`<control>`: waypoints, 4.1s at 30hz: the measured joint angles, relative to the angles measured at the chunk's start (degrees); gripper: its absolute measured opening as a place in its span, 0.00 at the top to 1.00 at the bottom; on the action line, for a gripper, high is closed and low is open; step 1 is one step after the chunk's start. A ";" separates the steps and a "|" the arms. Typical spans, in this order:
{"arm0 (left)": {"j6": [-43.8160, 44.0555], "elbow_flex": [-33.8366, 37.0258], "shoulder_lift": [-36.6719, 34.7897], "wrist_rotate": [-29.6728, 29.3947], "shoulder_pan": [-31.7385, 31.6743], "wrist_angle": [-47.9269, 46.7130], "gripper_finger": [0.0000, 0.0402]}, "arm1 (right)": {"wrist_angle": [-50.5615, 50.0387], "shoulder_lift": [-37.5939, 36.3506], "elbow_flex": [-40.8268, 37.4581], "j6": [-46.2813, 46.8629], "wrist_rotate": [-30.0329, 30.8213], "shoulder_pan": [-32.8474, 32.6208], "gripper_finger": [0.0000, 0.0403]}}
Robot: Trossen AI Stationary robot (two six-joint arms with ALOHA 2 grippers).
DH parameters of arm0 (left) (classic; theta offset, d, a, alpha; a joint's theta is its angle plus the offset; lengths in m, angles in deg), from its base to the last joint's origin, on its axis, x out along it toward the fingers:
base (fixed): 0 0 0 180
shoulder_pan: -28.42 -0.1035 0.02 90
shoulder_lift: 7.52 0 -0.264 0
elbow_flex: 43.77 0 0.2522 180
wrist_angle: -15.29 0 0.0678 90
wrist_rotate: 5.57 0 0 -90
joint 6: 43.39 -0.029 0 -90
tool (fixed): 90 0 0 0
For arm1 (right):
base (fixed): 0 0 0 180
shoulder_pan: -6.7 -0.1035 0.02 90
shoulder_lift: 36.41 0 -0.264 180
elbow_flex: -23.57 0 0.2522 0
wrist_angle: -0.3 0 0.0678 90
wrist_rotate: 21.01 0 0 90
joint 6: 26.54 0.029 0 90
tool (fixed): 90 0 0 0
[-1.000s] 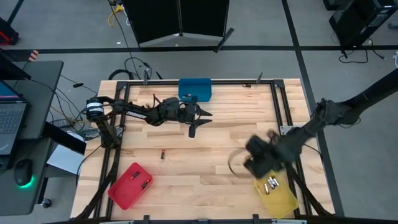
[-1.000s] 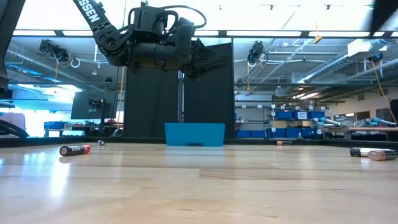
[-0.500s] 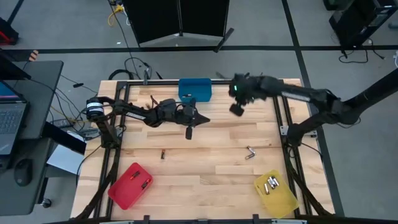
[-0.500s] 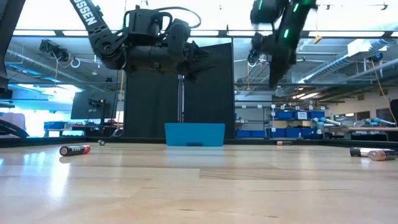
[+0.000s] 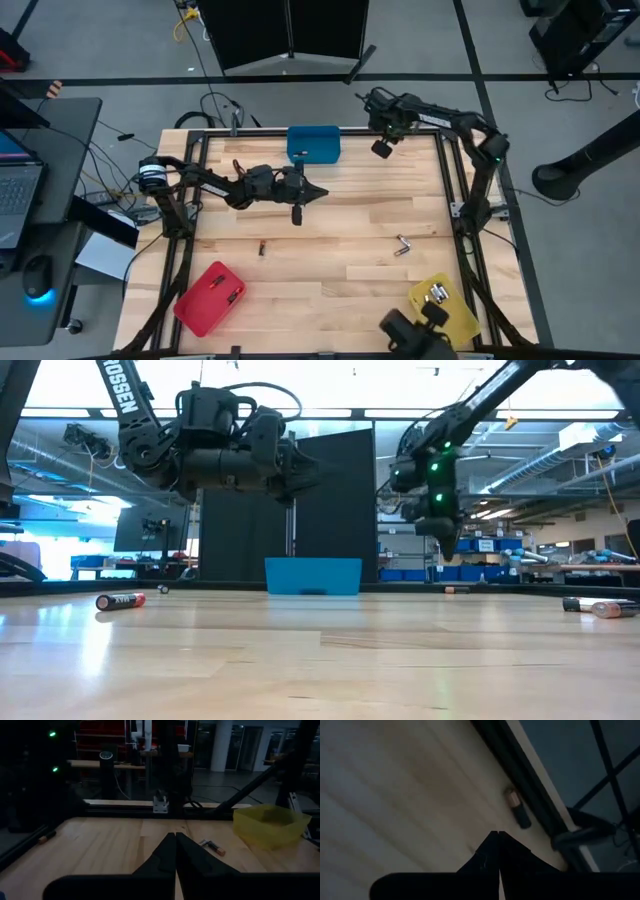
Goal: Sort batteries
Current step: Put the black-brown battery into the blue bin
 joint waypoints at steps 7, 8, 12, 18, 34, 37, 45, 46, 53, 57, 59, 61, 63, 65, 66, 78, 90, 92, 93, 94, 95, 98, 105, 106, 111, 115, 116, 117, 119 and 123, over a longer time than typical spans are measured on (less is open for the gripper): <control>-0.14 0.00 0.00 -0.05 0.00 -0.06 0.97 | -3.05 9.09 7.46 -1.57 3.58 0.04 0.98; -0.14 0.00 0.00 -0.05 0.02 -0.09 0.97 | -3.84 10.11 8.33 -1.64 4.16 0.28 0.98; -0.31 0.00 0.00 -0.05 0.07 -0.12 0.97 | -6.53 13.31 10.75 -1.66 6.12 1.13 0.98; -0.34 -0.02 0.00 -0.07 0.09 -0.19 0.97 | -7.31 15.68 11.25 -1.66 8.75 1.96 0.98; -0.66 -0.04 0.00 -1.21 0.09 -0.11 0.96 | -5.93 15.51 11.24 -1.75 8.63 3.74 0.98; -0.69 -0.04 0.01 -1.29 0.09 -0.10 0.96 | -5.00 15.51 11.22 -1.82 7.17 3.81 0.98; -0.71 -0.04 0.00 -1.32 0.09 -0.10 0.96 | -3.56 15.51 11.20 -2.26 5.81 4.11 0.98; -0.71 -0.04 0.02 -1.32 0.09 -0.10 0.96 | -3.54 15.51 11.20 -2.36 5.81 4.16 0.98; -0.72 -0.04 0.02 -1.32 0.09 -0.10 0.96 | -3.08 15.51 11.20 -3.50 5.63 4.44 0.98; -0.71 -0.04 0.00 -1.32 0.09 -0.10 0.96 | -2.49 15.51 10.46 -4.83 5.35 4.44 0.98; -0.73 -0.04 0.00 -1.32 0.09 -0.10 0.96 | -2.74 15.59 9.96 -5.07 5.43 4.44 0.98; -0.73 -0.04 0.02 -1.33 0.09 -0.05 0.96 | -2.72 15.59 9.89 -5.07 5.47 4.44 0.98; -0.72 -0.04 0.02 -1.34 0.09 0.04 0.96 | -2.72 15.59 9.83 -5.21 5.48 4.44 0.98; -0.73 -0.04 0.02 -1.34 0.09 0.05 0.96 | -2.73 15.59 9.82 -5.43 4.83 4.44 0.98; -0.73 -0.04 0.02 -1.34 0.09 0.05 0.96 | -2.82 15.58 9.82 -5.54 4.30 4.44 0.98; -0.73 -0.07 0.02 -1.34 0.09 0.04 0.96 | -5.65 13.67 10.19 -9.10 0.71 3.67 0.95; -0.73 -0.07 0.02 -1.32 0.10 -0.32 0.96 | -5.69 12.80 8.97 -9.88 -4.36 3.68 0.71; -0.73 -0.07 0.02 -1.32 0.09 -0.32 0.96 | -4.92 12.80 8.36 -10.31 -4.51 3.74 0.66; -0.73 -0.07 0.02 -1.32 0.11 -0.32 0.96 | -4.56 12.80 7.93 -10.57 -4.52 3.74 0.65; -0.73 -0.07 0.04 -1.32 0.11 -0.34 0.96 | -3.94 12.80 7.46 -10.85 -4.53 3.74 0.63; -0.73 -0.07 0.04 -1.32 0.11 -0.32 0.96 | -3.41 12.80 7.04 -11.15 -4.53 3.74 0.62; -0.73 -0.07 0.04 -1.32 0.11 -0.36 0.96 | -2.80 12.81 6.00 -12.27 -4.15 3.53 0.61; -0.73 -0.07 0.04 -1.30 0.10 -0.31 0.96 | -1.59 12.80 6.02 -12.37 -4.05 3.44 0.65; -0.73 -0.07 0.04 -1.30 0.10 -0.28 0.96 | -1.50 12.80 6.02 -12.37 -4.03 3.44 0.66; -0.73 -0.07 0.04 -1.30 0.10 -0.30 0.96 | -1.54 12.80 6.02 -12.19 -3.80 3.46 0.71; -0.73 -0.07 0.04 -1.30 0.11 -0.32 0.96 | -1.56 12.80 6.02 -12.04 -3.59 3.46 0.72; -0.73 -0.07 0.04 -1.28 0.11 -0.32 0.96 | -1.59 12.82 6.02 -11.91 -3.57 3.46 0.72; -0.73 -0.07 0.04 -1.27 0.11 -0.32 0.96 | -1.61 12.82 6.02 -11.91 -3.55 3.46 0.72; -0.73 -0.07 0.04 -1.01 0.11 -0.31 0.96 | -1.61 12.80 6.02 -11.91 -3.51 3.46 0.72; -0.73 -0.07 0.04 -0.84 0.11 -0.31 0.96 | -1.61 12.81 6.02 -11.90 -3.48 3.46 0.73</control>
